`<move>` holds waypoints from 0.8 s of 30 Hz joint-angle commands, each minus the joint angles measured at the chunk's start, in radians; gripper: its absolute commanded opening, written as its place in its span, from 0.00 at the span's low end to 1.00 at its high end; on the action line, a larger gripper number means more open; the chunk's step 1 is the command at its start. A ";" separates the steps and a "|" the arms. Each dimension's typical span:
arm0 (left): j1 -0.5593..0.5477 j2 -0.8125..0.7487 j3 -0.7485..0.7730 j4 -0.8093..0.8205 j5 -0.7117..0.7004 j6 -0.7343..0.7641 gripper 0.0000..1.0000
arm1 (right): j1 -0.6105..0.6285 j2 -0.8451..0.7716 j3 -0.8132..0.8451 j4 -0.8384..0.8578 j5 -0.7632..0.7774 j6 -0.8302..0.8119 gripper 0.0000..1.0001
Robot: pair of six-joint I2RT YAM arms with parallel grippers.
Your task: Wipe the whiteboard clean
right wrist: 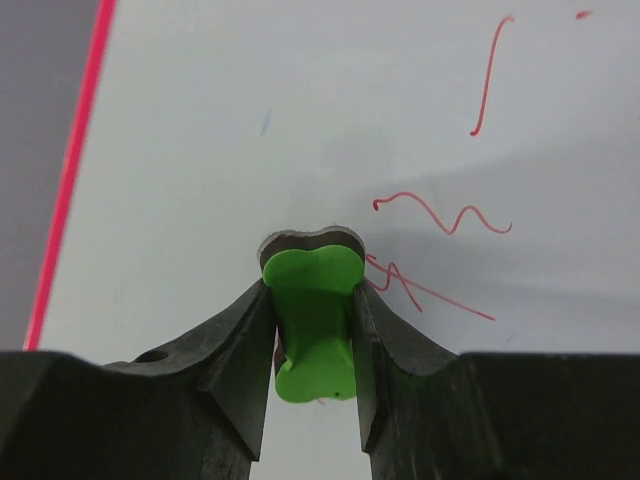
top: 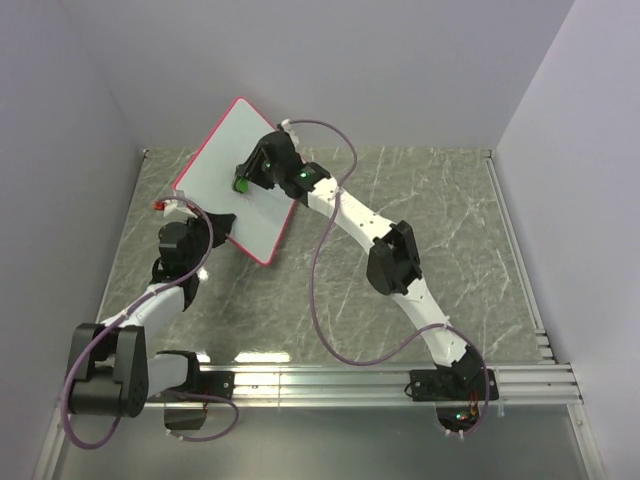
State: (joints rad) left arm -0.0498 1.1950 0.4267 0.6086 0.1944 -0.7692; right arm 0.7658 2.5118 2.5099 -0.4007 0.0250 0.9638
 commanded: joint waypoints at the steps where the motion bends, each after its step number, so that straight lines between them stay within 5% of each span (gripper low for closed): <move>1: -0.031 0.038 -0.032 -0.328 -0.092 0.171 0.00 | 0.024 0.062 0.027 0.013 -0.069 0.027 0.00; 6: -0.053 0.029 -0.026 -0.336 -0.107 0.180 0.00 | 0.073 0.058 -0.083 -0.027 -0.261 -0.060 0.00; 13: -0.070 0.002 -0.029 -0.339 -0.131 0.182 0.00 | 0.112 -0.151 -0.678 0.052 -0.293 -0.112 0.00; 18: -0.131 -0.038 -0.016 -0.388 -0.154 0.197 0.00 | 0.112 -0.104 -0.620 0.004 -0.301 -0.132 0.00; 24: -0.177 -0.081 0.015 -0.455 -0.132 0.183 0.00 | 0.104 -0.041 -0.354 -0.062 -0.289 -0.103 0.00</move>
State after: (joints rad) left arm -0.1555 1.1076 0.4309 0.4877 0.0246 -0.7780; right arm 0.7811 2.3230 2.0998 -0.3485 -0.1741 0.8619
